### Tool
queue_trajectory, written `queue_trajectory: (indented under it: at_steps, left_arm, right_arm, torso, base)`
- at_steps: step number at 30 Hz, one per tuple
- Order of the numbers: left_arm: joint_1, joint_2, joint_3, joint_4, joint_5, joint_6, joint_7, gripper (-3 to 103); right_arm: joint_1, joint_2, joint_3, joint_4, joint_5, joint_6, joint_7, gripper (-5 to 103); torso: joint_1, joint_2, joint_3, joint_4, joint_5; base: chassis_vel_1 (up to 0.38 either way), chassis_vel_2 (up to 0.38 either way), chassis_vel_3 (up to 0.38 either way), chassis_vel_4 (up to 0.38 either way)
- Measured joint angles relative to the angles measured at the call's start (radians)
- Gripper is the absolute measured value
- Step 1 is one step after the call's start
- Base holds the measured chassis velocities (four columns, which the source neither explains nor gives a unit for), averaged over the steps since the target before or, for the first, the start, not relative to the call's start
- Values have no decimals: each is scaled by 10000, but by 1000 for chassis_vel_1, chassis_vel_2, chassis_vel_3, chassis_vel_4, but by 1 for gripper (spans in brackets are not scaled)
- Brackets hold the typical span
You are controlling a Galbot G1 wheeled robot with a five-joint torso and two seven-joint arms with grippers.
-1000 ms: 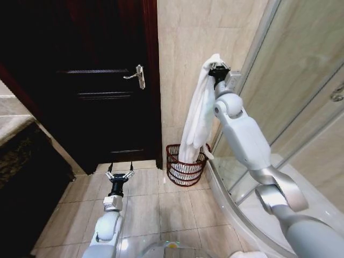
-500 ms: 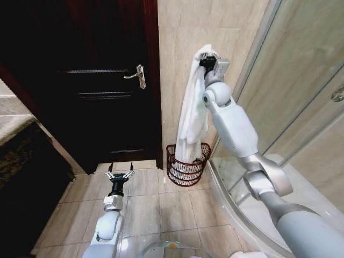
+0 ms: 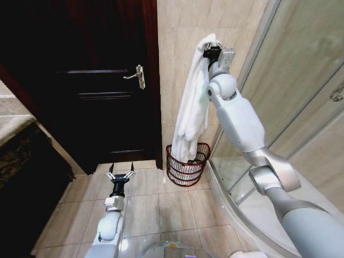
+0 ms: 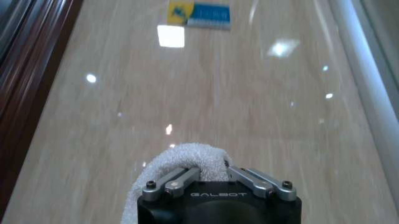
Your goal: Discard the used towel into the hamper.
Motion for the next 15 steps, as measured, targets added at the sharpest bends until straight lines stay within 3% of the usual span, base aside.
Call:
queue_trajectory:
  at_steps: [5, 15]
  left_arm:
    - [-10, 22, 7, -77, 18, 4, -4, 100]
    - [-43, -47, -24, -108, 20, -41, -12, 100]
  right_arm:
    - [-1383, -453, 17, 650, -41, 83, -18, 2]
    - [-3766, -930, 201, 1292, -182, 371, -92, 2]
  torso:
    - [0, -1, 1, -9, 3]
    - [0, 0, 0, -3, 2]
  base:
    - [0, 0, 0, 0]
    - [0, 0, 0, 0]
